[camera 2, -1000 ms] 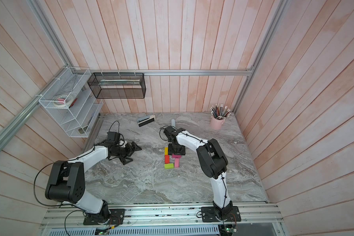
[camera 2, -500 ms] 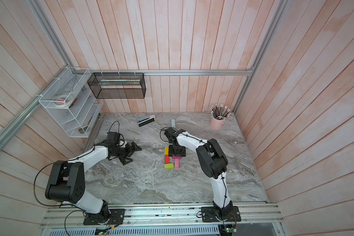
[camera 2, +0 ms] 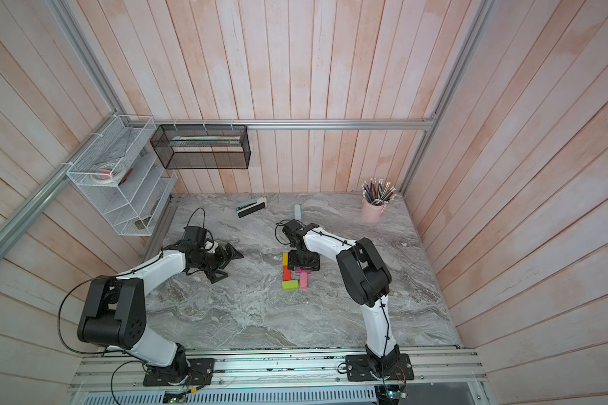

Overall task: Assemble the number 6 with building blocks
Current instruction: Assemble the building block at the center of the board.

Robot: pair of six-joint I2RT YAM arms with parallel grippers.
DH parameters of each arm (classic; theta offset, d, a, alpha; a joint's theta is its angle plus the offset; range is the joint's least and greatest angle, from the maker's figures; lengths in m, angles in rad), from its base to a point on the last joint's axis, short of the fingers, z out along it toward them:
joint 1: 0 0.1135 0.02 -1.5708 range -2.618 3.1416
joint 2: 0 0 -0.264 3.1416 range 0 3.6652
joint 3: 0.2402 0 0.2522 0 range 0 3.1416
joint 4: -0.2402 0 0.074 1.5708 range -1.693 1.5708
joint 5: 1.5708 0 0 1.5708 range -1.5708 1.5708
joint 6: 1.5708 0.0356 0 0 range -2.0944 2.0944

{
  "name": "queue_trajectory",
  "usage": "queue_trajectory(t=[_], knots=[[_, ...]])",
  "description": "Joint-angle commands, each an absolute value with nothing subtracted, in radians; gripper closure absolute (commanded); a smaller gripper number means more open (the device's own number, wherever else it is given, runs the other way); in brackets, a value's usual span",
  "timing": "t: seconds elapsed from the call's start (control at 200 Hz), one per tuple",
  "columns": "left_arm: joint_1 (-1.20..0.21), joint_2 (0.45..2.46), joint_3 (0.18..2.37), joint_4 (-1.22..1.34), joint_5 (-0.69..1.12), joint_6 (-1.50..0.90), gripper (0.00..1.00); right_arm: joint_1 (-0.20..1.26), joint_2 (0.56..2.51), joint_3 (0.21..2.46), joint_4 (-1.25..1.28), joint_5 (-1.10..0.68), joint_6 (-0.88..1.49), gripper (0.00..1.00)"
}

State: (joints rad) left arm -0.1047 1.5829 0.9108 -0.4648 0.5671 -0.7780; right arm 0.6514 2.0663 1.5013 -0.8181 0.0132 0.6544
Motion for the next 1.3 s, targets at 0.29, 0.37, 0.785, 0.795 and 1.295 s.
queue_trajectory(t=[0.29,0.37,0.785,0.795,1.295], knots=[[-0.11,1.571,0.914,-0.473,0.544,-0.769,0.0,0.631,1.947,1.469,-0.788,0.016,0.696,0.17],[-0.113,1.575,0.914,-0.471,0.543,-0.769,0.0,0.625,1.916,1.47,-0.789,0.026,0.701,0.15],[-0.171,1.599,0.893,-0.382,0.615,-0.854,0.0,0.454,1.746,1.172,-0.509,-0.197,0.812,0.09],[-0.17,1.601,0.89,-0.373,0.62,-0.861,0.0,0.45,1.747,1.168,-0.505,-0.2,0.812,0.08],[-0.205,1.64,0.911,-0.342,0.624,-0.89,0.0,0.398,1.789,1.085,-0.363,-0.394,0.852,0.05]])
